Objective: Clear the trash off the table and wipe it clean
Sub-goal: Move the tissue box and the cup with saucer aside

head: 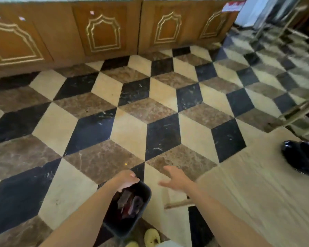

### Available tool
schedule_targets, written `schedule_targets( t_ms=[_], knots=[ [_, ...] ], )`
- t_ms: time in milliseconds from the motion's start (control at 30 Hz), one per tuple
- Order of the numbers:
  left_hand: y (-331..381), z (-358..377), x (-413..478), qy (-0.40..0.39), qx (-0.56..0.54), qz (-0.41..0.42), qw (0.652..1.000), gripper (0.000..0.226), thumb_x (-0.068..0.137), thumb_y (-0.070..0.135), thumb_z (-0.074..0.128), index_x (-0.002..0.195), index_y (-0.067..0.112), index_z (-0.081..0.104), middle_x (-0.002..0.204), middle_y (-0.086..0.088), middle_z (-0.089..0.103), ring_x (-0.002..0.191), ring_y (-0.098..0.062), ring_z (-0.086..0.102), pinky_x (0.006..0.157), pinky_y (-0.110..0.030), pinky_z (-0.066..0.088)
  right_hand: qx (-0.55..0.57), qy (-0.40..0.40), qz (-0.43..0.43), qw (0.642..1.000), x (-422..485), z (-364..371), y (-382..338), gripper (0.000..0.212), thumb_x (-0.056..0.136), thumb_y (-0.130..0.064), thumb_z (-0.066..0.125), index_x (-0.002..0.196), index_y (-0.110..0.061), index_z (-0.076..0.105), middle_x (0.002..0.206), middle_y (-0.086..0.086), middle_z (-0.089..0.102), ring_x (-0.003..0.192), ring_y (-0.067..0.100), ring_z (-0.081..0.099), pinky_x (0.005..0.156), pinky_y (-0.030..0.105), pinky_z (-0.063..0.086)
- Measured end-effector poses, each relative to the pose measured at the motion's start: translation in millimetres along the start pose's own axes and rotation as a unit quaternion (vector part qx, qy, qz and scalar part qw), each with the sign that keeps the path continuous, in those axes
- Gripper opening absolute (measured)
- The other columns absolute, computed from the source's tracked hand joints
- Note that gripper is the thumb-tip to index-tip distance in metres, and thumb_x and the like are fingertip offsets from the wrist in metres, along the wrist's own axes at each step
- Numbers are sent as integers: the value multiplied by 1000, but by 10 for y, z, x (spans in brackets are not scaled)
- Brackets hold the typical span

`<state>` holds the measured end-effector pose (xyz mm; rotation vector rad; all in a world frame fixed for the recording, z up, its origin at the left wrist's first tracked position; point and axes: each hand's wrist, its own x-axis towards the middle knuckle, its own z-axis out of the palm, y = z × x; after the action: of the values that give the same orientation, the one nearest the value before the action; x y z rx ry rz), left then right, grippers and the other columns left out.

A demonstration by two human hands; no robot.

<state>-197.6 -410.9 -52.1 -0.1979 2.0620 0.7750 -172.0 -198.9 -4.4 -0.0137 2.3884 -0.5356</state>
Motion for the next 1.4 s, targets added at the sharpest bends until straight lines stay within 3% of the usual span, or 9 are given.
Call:
schedule_targets(
  t_ms=[133,200,300,400,633,733,1100,1233,1400],
  knots=[
    [848,-68,-186,10,44,68,997,29,91,35,53,114,17,56,110,0,50,97,-21,51,77,-32,46,54,61,39,996,-556,-485,280,69,86,-41,60,144,-16,32,150,5,36,137,23,34,111,34,29],
    [1297,-18,-323,10,82,116,990,22,92,34,52,97,14,59,102,-8,54,86,-18,53,82,-35,47,88,76,59,991,-826,-724,464,67,87,-39,61,143,-14,34,148,7,39,135,24,38,109,33,31],
    [1951,157,-541,-2,139,172,975,32,95,33,48,109,7,58,110,-20,54,104,-28,59,87,-39,50,117,108,81,984,-1249,-1013,796,66,88,-38,59,143,-13,33,148,9,39,133,25,40,104,28,34],
    [2516,443,-767,-28,176,208,962,31,96,32,46,120,15,54,111,-3,54,104,-20,57,80,-32,51,98,136,99,981,-1689,-1178,1171,62,90,-41,55,143,-17,34,151,4,35,137,23,35,106,29,30],
    [3562,1278,-1028,-49,218,252,942,35,94,35,49,123,18,55,126,-2,53,106,-17,56,84,-30,47,128,188,156,961,-2434,-1334,2247,66,89,-44,55,145,-18,32,151,2,35,137,20,35,110,30,28],
    [3878,1644,-1080,-88,212,257,939,46,95,35,49,137,17,46,137,1,49,118,-17,53,91,-33,49,125,213,190,950,-2644,-1318,2650,67,88,-47,55,144,-18,33,151,2,36,137,21,34,111,30,27],
    [4467,2900,-1167,-97,239,305,917,53,91,24,58,140,18,39,135,-6,50,112,-20,56,92,-32,50,238,279,227,902,-3229,-904,3701,63,87,-23,65,143,-16,35,143,9,41,127,23,43,100,26,36],
    [4664,3255,-1114,-108,304,333,886,52,90,23,57,139,17,41,138,-6,49,115,-21,55,90,-32,50,249,283,247,893,-3364,-822,4055,63,86,-23,65,143,-24,37,145,5,42,127,25,44,103,28,35],
    [4905,3614,-907,-110,352,364,855,63,87,28,59,143,19,33,142,-7,47,119,-21,53,94,-31,45,258,279,320,868,-3360,-864,4462,66,85,-29,65,143,-14,35,145,10,43,130,26,43,101,30,35]
  ],
)
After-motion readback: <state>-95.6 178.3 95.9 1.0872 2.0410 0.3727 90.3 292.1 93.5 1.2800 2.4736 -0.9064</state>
